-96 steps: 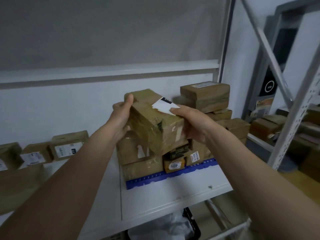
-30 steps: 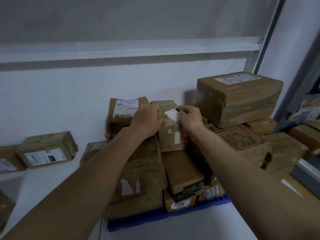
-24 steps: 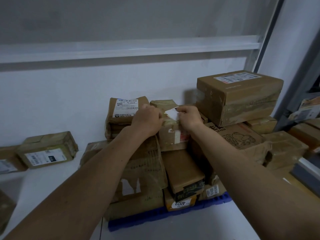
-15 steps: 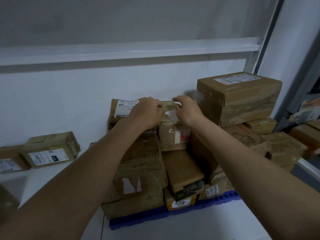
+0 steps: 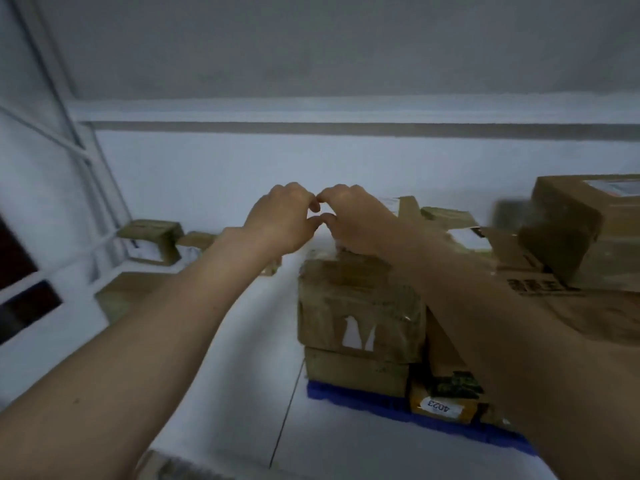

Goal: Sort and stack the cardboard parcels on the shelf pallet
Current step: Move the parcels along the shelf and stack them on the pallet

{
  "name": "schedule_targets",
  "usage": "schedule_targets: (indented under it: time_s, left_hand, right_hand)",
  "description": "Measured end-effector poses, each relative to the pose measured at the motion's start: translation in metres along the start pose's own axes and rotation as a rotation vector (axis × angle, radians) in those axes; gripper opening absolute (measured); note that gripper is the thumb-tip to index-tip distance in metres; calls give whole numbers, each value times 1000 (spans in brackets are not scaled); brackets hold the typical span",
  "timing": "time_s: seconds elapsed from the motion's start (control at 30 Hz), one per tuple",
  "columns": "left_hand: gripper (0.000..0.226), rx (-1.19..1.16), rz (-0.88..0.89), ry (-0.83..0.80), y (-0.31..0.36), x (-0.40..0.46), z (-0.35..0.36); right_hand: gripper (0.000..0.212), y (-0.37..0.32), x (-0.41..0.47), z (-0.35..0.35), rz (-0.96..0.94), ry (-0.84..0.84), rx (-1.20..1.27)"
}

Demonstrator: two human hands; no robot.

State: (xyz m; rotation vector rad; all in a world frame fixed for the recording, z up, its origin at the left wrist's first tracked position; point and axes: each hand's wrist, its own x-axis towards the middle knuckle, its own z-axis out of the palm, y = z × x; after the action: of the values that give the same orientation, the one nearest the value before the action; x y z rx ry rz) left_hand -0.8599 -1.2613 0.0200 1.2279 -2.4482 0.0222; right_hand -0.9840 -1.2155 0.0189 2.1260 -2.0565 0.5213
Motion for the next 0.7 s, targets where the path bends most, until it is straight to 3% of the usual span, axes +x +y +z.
schedule_targets:
  time_s: [0.27,0.4,0.7]
  left_hand:
    - [31,90,-268,-152,-79,-92,11]
    - [39,129,-382,-252,-105,-134,24]
    - [37,67,-459,-287,-164,-190,18]
  right_hand:
    - [31,-88,-12,67,-298,-123,47]
    - [40,-113,-19,97,-275,-328,2]
    - [49,-168,-23,137,-246,-459,-59]
